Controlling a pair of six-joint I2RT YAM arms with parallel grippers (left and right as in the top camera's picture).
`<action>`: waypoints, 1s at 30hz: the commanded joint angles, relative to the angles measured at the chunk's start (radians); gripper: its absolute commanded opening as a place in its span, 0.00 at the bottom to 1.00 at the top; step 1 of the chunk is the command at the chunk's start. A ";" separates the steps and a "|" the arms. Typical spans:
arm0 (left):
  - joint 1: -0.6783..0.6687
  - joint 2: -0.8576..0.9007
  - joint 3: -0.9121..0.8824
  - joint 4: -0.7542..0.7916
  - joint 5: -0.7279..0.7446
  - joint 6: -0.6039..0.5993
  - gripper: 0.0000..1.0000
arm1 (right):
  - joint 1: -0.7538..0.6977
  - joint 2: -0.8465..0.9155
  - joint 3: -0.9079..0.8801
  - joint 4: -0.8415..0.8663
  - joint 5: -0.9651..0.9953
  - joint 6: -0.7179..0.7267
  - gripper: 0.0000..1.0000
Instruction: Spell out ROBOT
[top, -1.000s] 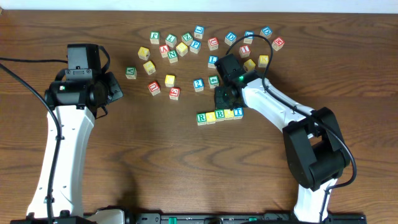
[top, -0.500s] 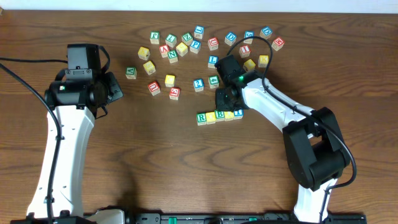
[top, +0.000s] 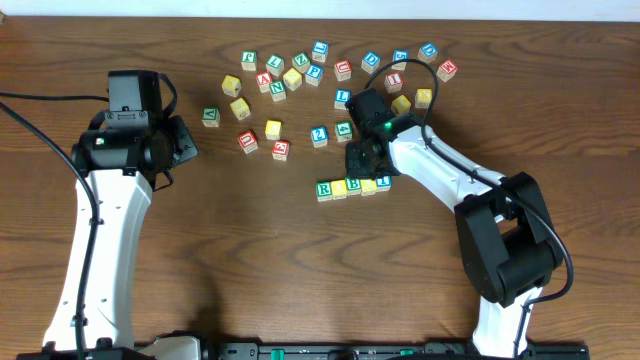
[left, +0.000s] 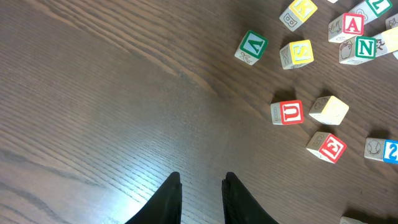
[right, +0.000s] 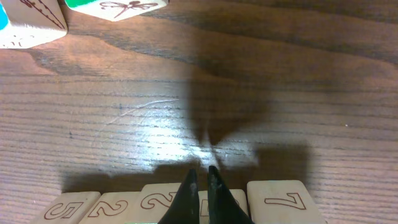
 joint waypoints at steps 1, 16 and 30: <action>0.005 0.003 0.003 0.000 -0.016 0.013 0.23 | -0.018 -0.002 0.026 0.001 -0.005 -0.024 0.03; 0.005 0.003 0.003 -0.019 -0.015 0.012 0.98 | -0.156 -0.343 0.202 -0.254 0.002 -0.146 0.52; 0.004 0.003 0.003 -0.019 -0.011 0.009 0.98 | -0.229 -0.686 0.202 -0.387 0.062 -0.146 0.99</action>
